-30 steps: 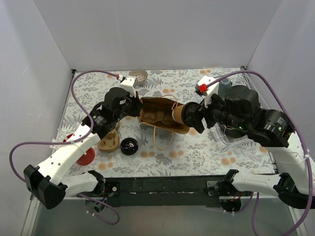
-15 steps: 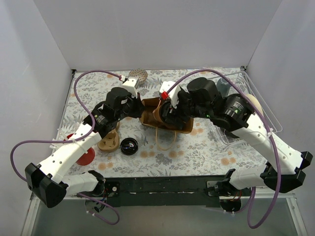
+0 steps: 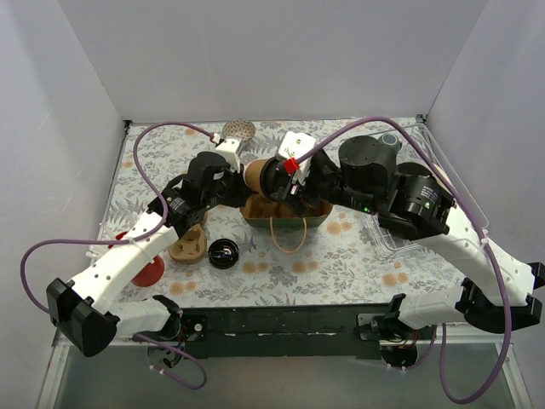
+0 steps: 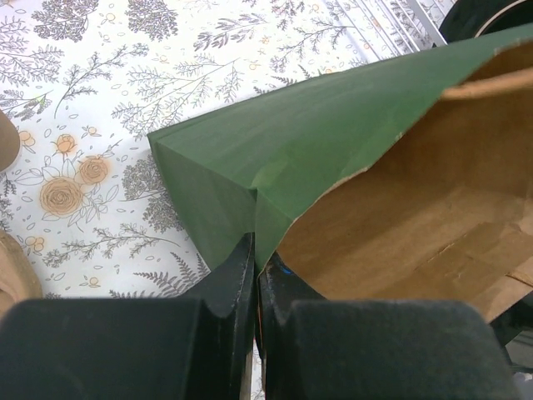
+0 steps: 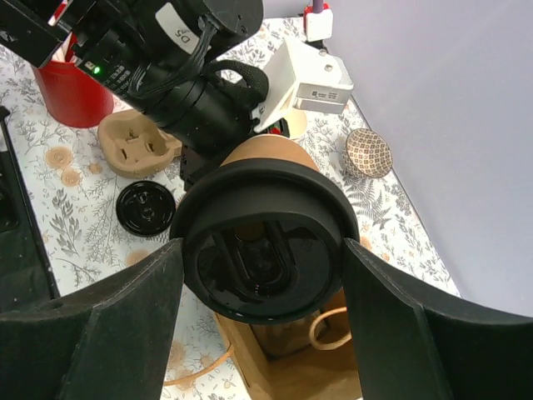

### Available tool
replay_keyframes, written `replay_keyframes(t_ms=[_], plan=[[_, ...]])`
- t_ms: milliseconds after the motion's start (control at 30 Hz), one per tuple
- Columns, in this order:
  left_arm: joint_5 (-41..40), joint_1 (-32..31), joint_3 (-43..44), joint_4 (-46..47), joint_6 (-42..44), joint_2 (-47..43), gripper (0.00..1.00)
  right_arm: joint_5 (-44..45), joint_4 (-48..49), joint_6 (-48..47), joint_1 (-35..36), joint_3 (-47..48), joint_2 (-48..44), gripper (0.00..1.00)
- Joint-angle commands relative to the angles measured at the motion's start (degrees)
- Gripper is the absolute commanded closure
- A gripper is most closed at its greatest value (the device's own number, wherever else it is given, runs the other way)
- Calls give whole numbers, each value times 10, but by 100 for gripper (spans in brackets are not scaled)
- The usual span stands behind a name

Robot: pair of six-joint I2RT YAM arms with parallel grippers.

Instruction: Pack the takeout coffee

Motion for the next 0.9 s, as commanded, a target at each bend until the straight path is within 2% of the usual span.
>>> replay_keyframes(t_ms=[0,233,400,600,867], plan=[[7,1,24,-5,-1,0,100,16,37,9,8,-26,-8,58],[7,1,-1,25,-3,-28,100,76,40,-2,10,-121,-28,58],[66,1,-32,75,-1,-66,100,115,32,-50,10,-173,-22,57],[96,1,-109,169,12,-139,100,110,25,-108,0,-223,-9,58],[135,1,-149,184,-18,-155,100,124,74,-193,-15,-325,-14,59]])
